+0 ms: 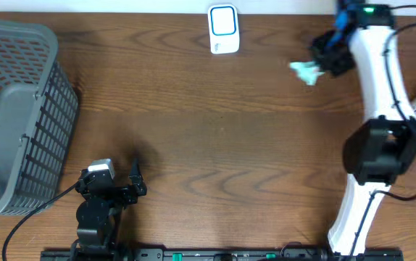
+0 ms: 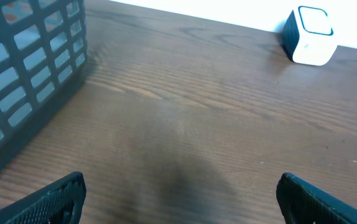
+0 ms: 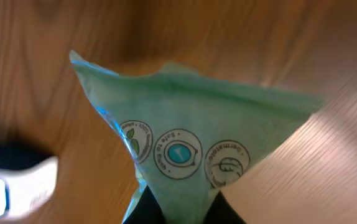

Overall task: Scan the item barcode
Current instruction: 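Carry the tissue pack to the right table edge and release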

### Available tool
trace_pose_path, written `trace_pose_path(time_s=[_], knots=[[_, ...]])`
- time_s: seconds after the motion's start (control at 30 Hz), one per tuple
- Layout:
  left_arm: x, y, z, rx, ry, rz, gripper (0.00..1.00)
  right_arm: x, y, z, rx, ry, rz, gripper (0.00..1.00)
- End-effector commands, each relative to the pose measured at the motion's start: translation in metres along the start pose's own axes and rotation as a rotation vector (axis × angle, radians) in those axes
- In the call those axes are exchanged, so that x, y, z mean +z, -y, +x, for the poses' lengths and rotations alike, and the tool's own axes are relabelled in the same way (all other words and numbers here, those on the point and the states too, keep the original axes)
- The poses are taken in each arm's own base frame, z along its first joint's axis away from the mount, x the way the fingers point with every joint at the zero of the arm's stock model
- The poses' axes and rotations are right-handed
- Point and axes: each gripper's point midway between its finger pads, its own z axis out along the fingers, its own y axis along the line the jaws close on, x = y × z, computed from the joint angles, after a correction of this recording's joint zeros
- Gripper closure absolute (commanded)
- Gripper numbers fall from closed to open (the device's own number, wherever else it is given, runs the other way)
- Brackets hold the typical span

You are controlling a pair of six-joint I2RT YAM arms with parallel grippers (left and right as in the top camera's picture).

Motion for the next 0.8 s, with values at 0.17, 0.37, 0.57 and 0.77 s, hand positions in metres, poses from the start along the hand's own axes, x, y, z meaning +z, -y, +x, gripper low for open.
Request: trace_pose_path(time_s=[0.17, 0.37, 0.57, 0.77], knots=[[0.002, 0.0, 0.011, -0.008, -0.035, 0.001, 0.02, 0.043, 0.117, -0.101, -0.09, 0.066, 0.297, 0.98], [0.002, 0.0, 0.011, -0.008, -0.035, 0.001, 0.02, 0.078, 0.176, -0.141, 0.006, 0.054, 0.305, 0.99], [0.002, 0.0, 0.011, -0.008, -0.035, 0.001, 0.02, 0.074, 0.169, -0.149, -0.038, 0.007, 0.193, 0.63], [0.002, 0.0, 0.011, -0.008, -0.035, 0.001, 0.02, 0.008, 0.124, -0.146, -0.136, -0.01, 0.035, 0.21]])
